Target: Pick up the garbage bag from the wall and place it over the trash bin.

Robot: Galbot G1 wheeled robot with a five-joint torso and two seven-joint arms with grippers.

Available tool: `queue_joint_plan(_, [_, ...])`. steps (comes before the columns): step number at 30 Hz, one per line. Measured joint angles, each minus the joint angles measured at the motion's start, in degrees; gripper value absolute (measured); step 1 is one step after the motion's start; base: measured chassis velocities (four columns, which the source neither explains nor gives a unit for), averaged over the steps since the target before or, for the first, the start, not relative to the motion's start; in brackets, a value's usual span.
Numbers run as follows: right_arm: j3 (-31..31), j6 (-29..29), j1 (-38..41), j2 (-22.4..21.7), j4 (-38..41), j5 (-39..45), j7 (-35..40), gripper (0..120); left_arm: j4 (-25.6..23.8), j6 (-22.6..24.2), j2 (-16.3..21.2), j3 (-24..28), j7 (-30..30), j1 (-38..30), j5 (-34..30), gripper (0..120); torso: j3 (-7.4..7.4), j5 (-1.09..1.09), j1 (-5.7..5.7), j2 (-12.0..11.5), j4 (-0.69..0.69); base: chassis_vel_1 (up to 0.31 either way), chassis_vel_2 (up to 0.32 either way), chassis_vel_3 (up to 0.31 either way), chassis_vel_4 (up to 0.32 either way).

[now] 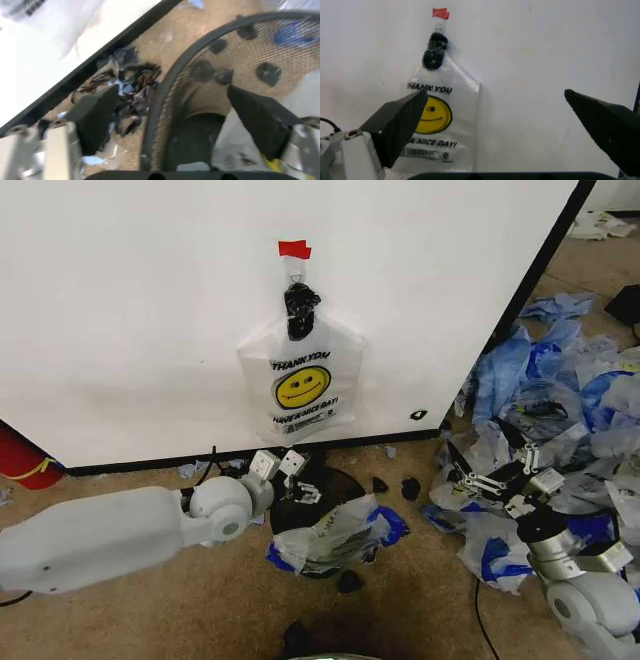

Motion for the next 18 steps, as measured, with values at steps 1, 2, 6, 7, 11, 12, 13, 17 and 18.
queue_joint_plan(1, [0.00,0.00,0.00,0.00,0.00,0.00,0.00,100,0.00,0.00,0.00,0.00,0.00,0.00,0.00,81,0.00,0.00,0.00,0.00,0.00,0.000,0.000,0.000,0.000])
queue_joint_plan(2, [-0.14,0.21,0.05,0.04,-0.10,-0.12,0.00,100,0.65,0.75,-0.16,1.27,0.34,-1.25,0.04,72,0.00,0.02,0.00,0.00,0.00,0.000,0.000,0.000,0.000])
queue_joint_plan(6, [-0.36,0.31,0.23,-0.02,-0.33,-0.27,0.05,100,0.34,2.72,-0.14,2.36,0.47,-2.49,-0.56,60,0.00,0.02,0.00,0.00,0.00,0.000,0.000,0.000,0.000])
queue_joint_plan(7, [-0.48,0.35,0.35,-0.02,-0.42,-0.32,0.07,100,0.16,3.18,-0.22,2.65,0.36,-2.75,-0.85,54,0.00,0.02,0.00,0.00,0.00,0.000,0.000,0.000,0.000])
queue_joint_plan(11, [-1.02,0.38,0.55,0.04,-0.48,-0.59,0.19,100,-0.16,4.97,-0.76,3.43,0.13,-3.65,-1.86,38,0.00,0.02,0.00,0.00,0.00,0.000,0.000,0.000,0.000])
queue_joint_plan(12, [-1.16,0.39,0.54,0.07,-0.46,-0.71,0.22,100,-0.01,5.20,-0.97,3.74,0.12,-3.92,-2.01,34,0.00,0.03,0.00,0.00,0.00,0.000,0.000,0.000,0.000])
queue_joint_plan(13, [-1.16,0.39,0.54,0.07,-0.46,-0.71,0.22,100,-0.01,5.20,-0.97,3.74,0.12,-3.92,-2.01,34,0.00,0.03,0.00,0.00,0.00,0.000,0.000,0.000,0.000])
queue_joint_plan(17, [-1.60,0.42,0.39,0.26,-0.40,-1.17,0.32,100,0.36,5.58,-1.18,4.62,0.02,-4.91,-2.26,18,0.00,0.02,0.00,0.00,0.00,0.000,0.000,0.000,0.000])
queue_joint_plan(18, [-1.71,0.47,0.36,0.38,-0.41,-1.27,0.32,100,0.32,5.66,-1.19,4.69,-0.32,-4.98,-2.59,13,0.00,0.01,0.00,0.00,0.00,0.000,0.000,0.000,0.000])
